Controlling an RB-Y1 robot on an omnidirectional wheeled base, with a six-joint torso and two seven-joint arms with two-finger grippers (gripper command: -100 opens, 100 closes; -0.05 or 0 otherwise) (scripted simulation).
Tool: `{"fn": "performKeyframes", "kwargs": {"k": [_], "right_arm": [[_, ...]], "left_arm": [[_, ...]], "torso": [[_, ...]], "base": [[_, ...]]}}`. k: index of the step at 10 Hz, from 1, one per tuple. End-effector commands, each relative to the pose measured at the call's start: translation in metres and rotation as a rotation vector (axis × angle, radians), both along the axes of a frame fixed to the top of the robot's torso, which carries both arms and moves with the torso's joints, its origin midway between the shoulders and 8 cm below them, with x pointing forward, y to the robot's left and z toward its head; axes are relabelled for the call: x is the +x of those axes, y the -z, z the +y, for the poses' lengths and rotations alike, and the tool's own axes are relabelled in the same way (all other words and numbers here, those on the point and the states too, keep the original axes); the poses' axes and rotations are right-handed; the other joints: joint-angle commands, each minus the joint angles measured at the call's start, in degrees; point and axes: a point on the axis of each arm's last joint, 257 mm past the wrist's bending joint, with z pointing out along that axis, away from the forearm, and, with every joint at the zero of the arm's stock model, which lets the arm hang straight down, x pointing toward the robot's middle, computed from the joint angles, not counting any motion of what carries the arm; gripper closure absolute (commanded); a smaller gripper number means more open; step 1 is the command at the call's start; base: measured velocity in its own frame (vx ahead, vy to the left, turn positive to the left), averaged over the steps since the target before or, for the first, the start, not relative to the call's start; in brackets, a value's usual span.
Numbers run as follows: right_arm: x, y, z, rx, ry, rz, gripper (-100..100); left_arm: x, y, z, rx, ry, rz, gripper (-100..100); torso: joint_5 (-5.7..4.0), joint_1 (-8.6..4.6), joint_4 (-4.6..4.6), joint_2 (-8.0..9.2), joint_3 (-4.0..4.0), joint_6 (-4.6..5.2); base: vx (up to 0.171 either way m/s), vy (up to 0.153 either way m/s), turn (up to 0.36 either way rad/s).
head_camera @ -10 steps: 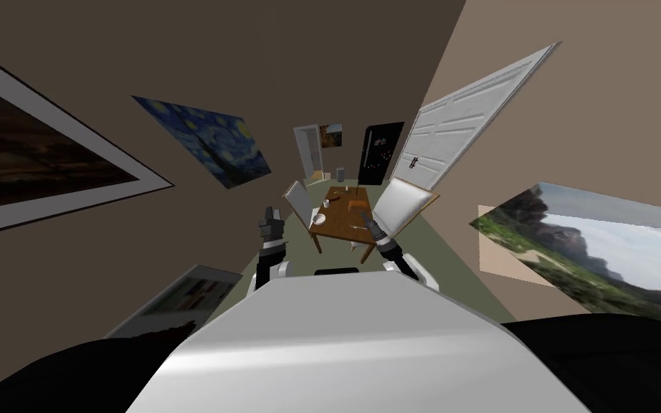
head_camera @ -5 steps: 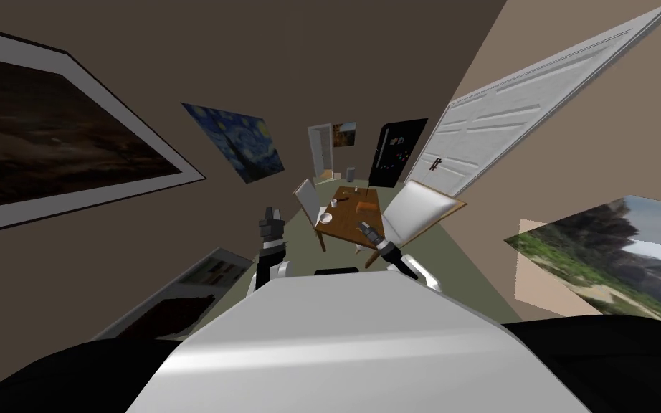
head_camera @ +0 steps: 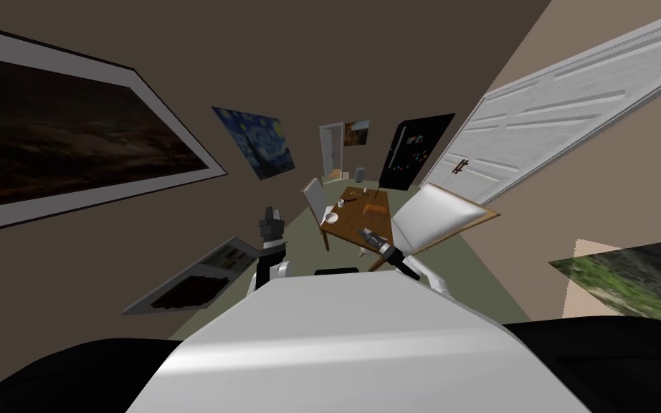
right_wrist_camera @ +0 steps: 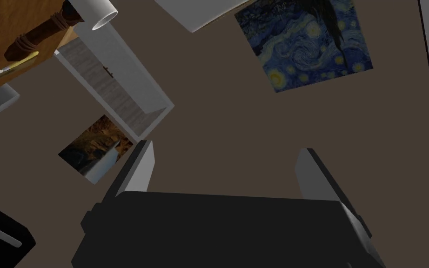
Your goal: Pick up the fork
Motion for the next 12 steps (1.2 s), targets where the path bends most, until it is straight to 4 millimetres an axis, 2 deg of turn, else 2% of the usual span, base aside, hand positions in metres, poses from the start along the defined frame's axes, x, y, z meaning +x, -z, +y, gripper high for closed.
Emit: {"fn": "performKeyframes", "kwargs": {"k": [1, 2, 5, 9, 12], "right_arm": [[-0.001, 0.015, -0.008, -0.046, -0.003, 0.022, -100], [-0.006, 0.039, -0.021, -0.130, -0.016, 0.053, -100], [-0.017, 0.081, -0.050, -0.293, -0.044, 0.108, -100], [-0.026, 0.109, -0.074, -0.380, -0.050, 0.154, -100], [-0.039, 0.138, -0.110, -0.525, -0.084, 0.200, -100]], "left_arm": [[0.000, 0.000, 0.000, 0.000, 0.000, 0.000, 0], [0.000, 0.000, 0.000, 0.000, 0.000, 0.000, 0], [0.000, 0.000, 0.000, 0.000, 0.000, 0.000, 0], [0.000, 0.000, 0.000, 0.000, 0.000, 0.000, 0], [0.000, 0.000, 0.000, 0.000, 0.000, 0.000, 0]], "torso": [[0.00, 0.00, 0.00, 0.00, 0.00, 0.00], [0.00, 0.00, 0.00, 0.00, 0.00, 0.03], [-0.01, -0.05, -0.01, -0.04, -0.03, 0.05], [0.00, 0.00, 0.00, -0.02, -0.02, 0.05], [0.01, 0.02, 0.00, 0.00, 0.00, 0.06]], "base": [[0.015, -0.012, 0.151], [0.018, -0.010, 0.275], [0.027, -0.020, 0.276], [0.018, -0.012, 0.128], [0.017, -0.010, 0.206]]}}
